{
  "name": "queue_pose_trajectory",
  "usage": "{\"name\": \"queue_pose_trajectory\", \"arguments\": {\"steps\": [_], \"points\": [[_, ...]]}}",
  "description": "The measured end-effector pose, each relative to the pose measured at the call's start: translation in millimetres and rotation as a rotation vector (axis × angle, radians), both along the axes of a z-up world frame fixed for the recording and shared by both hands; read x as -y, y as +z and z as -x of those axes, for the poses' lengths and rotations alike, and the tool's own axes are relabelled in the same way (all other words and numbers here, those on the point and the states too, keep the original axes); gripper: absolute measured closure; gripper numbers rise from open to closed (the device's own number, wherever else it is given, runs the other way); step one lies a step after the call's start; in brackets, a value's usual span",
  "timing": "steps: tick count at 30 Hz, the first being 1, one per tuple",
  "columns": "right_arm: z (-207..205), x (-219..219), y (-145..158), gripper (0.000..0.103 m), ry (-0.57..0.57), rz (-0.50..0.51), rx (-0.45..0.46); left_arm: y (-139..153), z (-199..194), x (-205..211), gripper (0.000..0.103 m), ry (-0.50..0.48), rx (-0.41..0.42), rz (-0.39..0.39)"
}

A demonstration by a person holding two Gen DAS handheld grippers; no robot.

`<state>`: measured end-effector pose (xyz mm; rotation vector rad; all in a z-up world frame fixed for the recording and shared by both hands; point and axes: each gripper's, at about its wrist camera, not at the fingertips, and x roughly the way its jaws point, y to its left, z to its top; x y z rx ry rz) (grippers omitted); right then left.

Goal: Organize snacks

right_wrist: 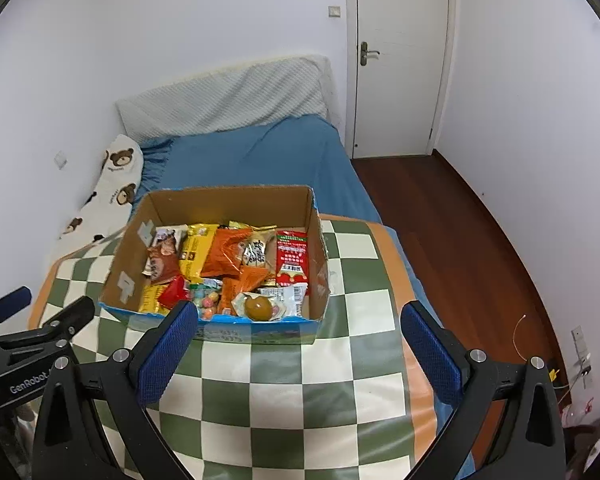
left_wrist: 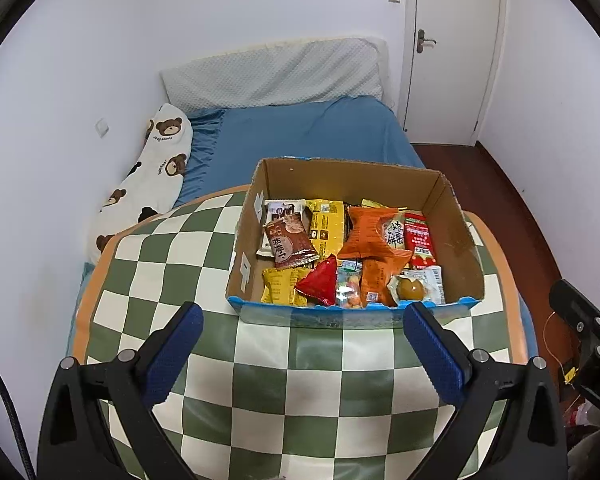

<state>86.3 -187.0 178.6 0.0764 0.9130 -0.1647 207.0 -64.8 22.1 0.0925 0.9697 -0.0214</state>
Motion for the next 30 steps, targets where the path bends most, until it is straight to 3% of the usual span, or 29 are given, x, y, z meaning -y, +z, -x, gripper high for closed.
{"name": "queue_pose_trajectory", "arguments": {"steps": [10, 30], "points": [[-11.3, 0.3, -18.4, 0.0, -0.003, 0.009, -0.031, -10.9, -6.9, 4.8, 0.001, -0.014, -0.018, -0.019], [-9.8, 0.1, -18.1, 0.0, -0.001, 0.013, -0.031, -6.4, -3.5, 5.6, 0.001, -0.019, -0.003, -0.011]]}}
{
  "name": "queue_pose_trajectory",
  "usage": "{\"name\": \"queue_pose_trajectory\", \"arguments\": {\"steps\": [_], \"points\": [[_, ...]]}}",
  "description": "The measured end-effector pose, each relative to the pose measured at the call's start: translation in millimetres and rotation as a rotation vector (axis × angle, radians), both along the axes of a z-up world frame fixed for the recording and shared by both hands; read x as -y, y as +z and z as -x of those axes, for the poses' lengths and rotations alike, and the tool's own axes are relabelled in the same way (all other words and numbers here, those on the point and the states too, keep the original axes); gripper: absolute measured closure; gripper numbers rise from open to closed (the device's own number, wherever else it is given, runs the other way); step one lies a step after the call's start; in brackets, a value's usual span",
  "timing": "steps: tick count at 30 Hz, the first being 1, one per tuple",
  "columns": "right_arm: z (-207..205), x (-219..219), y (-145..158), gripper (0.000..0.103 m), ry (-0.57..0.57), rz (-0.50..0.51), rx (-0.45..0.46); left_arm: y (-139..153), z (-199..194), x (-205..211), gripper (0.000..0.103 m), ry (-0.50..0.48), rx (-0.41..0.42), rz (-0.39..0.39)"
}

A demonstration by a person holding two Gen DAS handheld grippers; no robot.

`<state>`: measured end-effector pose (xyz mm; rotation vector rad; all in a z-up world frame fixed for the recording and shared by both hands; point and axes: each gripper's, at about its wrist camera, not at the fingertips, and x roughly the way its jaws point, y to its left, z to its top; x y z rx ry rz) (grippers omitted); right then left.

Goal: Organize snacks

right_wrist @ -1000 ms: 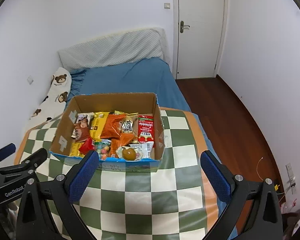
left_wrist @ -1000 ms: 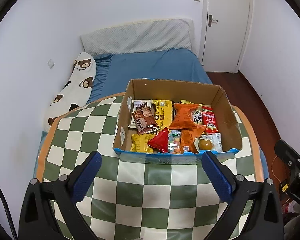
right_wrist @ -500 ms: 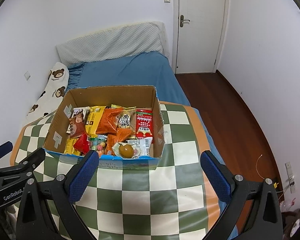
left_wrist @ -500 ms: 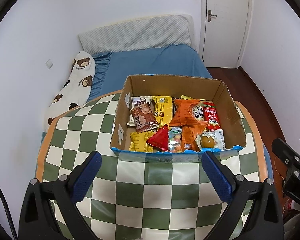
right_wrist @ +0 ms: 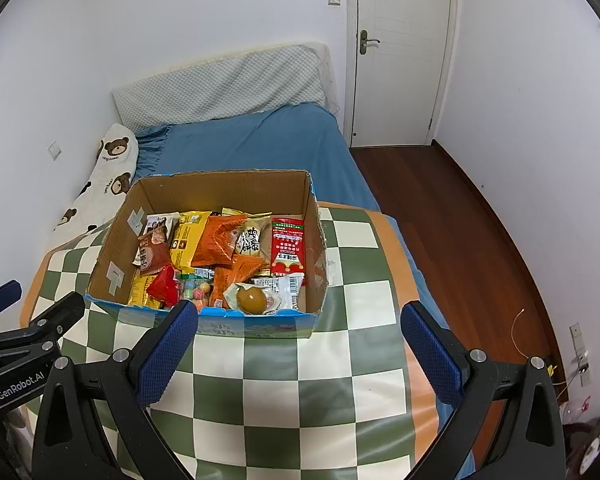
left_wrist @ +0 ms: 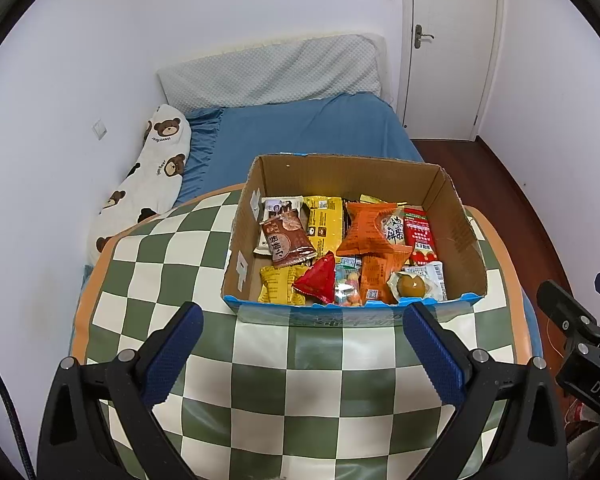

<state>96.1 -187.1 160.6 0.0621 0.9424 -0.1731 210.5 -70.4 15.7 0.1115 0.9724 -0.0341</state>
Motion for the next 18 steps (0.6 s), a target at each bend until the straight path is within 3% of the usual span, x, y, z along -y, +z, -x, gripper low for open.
{"name": "queue_pose_trajectory", "arguments": {"steps": [18], "points": [[5.0, -1.5, 5.8, 0.0, -0.002, 0.002, 0.011, 5.3, 3.4, 0.6, 0.001, 0.003, 0.005, 0.007]]}}
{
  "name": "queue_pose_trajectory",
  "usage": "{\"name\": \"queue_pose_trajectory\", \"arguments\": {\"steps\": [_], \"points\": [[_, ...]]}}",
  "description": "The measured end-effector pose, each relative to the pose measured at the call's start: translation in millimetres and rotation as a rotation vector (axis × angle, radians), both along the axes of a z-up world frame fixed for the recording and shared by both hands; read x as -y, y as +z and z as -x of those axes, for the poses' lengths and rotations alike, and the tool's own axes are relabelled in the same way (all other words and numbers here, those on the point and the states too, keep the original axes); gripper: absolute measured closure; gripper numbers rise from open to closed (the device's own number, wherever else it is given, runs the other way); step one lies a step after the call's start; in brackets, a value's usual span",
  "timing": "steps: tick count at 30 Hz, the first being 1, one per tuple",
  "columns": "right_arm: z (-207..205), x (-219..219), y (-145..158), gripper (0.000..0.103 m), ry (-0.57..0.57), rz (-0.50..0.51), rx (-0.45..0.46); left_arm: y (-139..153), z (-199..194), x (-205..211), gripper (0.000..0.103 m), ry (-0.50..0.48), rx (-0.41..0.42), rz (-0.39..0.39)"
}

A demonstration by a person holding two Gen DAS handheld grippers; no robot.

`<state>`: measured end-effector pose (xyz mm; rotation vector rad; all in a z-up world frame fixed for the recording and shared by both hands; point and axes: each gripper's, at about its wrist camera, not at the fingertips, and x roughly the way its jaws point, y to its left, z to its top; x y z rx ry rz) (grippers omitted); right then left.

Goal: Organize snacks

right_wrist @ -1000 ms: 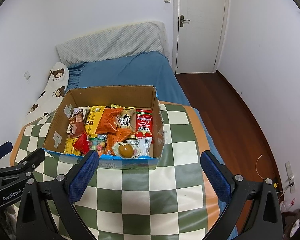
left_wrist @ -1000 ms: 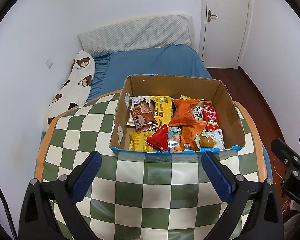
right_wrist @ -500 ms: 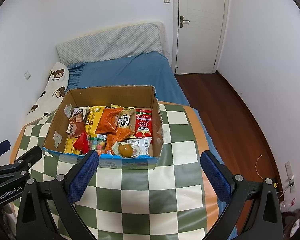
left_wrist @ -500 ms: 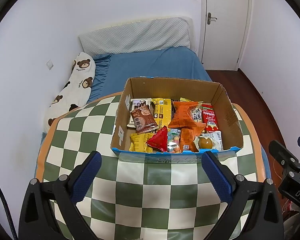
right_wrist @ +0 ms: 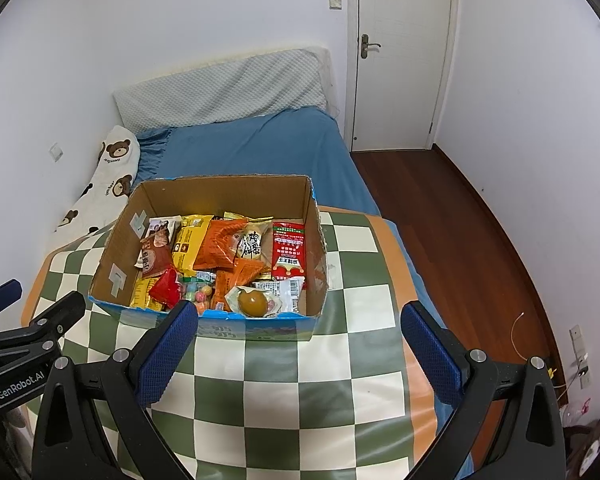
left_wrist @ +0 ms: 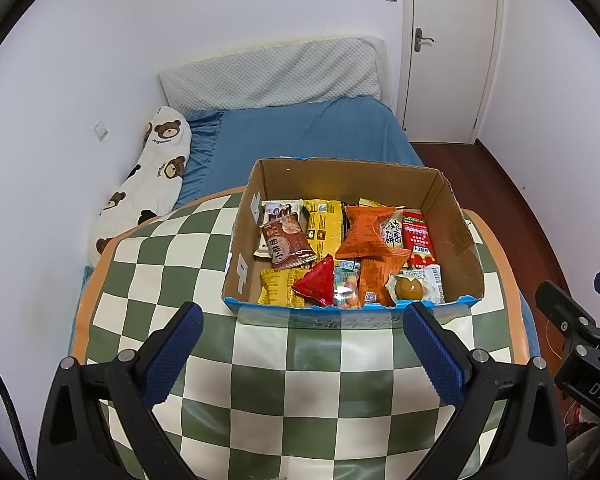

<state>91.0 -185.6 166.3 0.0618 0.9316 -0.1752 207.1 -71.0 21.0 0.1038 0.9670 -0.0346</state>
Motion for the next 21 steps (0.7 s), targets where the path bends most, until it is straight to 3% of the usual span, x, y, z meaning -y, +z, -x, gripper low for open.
{"name": "queue_pose_trajectory", "arguments": {"steps": [21], "points": [[-2.8, 3.2, -1.0, 0.0, 0.008, -0.006, -0.01, 1.8, 0.4, 0.0, 0.001, -0.001, 0.003, -0.001]]}}
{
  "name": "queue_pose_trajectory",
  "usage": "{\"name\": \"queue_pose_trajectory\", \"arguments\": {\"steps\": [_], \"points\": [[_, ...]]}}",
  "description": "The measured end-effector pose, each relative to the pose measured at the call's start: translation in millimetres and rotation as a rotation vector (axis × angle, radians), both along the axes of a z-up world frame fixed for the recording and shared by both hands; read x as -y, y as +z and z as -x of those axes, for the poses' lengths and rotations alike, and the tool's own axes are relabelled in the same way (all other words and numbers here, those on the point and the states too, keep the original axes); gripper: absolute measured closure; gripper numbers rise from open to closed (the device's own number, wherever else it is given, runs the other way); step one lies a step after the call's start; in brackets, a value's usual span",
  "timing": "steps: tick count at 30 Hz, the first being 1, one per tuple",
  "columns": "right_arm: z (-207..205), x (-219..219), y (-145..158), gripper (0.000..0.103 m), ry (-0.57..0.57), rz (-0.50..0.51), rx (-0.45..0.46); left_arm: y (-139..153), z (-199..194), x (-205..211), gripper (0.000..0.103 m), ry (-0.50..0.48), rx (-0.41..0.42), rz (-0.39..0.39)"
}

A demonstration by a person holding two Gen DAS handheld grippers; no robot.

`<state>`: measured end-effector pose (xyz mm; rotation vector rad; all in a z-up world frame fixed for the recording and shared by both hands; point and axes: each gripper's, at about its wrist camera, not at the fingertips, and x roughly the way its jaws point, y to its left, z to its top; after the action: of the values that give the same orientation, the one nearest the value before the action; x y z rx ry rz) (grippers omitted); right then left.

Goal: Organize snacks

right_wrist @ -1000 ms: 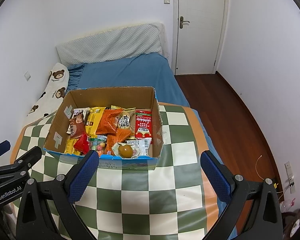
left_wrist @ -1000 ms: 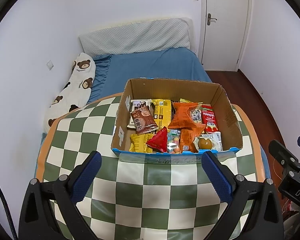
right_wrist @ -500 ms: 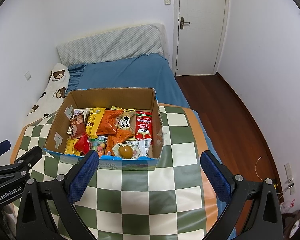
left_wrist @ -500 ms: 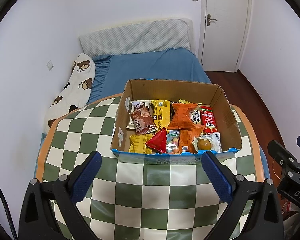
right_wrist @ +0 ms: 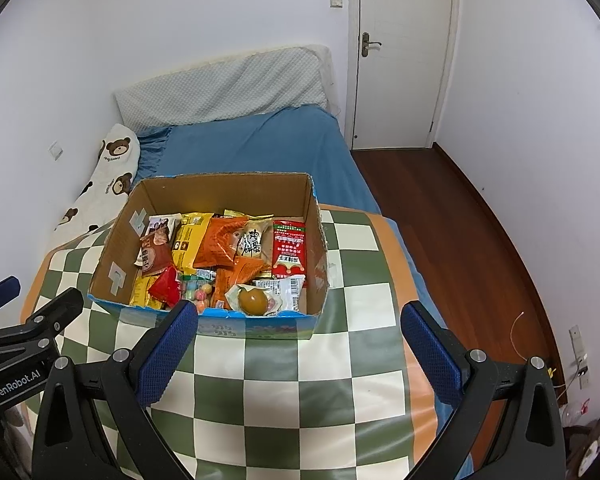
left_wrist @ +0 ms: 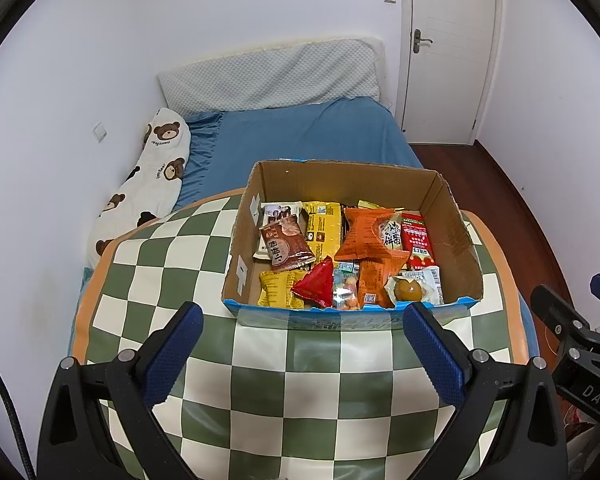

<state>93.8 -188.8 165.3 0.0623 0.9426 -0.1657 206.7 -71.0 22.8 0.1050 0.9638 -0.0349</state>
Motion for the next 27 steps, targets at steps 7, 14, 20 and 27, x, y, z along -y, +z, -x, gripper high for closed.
{"name": "queue_pose_trajectory", "arguments": {"steps": [7, 14, 20, 27], "points": [[-0.3, -2.1, -1.0, 0.0, 0.004, 0.0, -0.002, 1.7, -0.4, 1.8, 0.001, -0.003, 0.001, -0.002], [-0.7, -1.7, 1.3, 0.0, 0.001, -0.003, 0.004, 1.6, -0.1, 1.9, 0.001, 0.0, 0.001, 0.0], [-0.8, -0.3, 2.6, 0.0, 0.002, -0.005, 0.005, 4.1, -0.9, 3.3, 0.001, -0.006, 0.003, 0.0], [-1.1, -0.2, 2.9, 0.0, 0.003, -0.009, 0.004, 5.5, -1.7, 3.9, 0.001, -0.011, 0.005, 0.002]]}}
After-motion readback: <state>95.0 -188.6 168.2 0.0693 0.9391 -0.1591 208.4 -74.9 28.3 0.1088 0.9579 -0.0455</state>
